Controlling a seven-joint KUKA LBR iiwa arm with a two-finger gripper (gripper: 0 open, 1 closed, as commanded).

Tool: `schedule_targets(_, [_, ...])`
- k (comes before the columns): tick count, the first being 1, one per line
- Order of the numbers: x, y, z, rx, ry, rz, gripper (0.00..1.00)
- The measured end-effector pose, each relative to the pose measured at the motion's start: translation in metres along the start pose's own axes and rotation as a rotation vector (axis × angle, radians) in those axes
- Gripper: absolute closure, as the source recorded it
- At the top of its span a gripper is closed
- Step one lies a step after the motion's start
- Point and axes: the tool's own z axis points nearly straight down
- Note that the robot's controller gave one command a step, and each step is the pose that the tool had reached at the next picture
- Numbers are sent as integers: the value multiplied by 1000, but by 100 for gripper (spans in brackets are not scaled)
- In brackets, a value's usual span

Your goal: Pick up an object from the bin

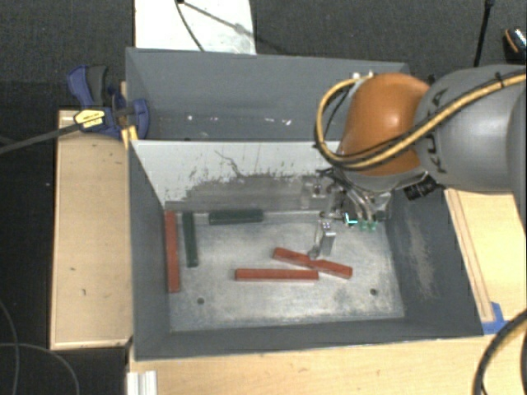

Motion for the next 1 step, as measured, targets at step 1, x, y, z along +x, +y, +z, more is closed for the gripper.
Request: schedule_targets(1, [29,4,70,0,-2,-117,0])
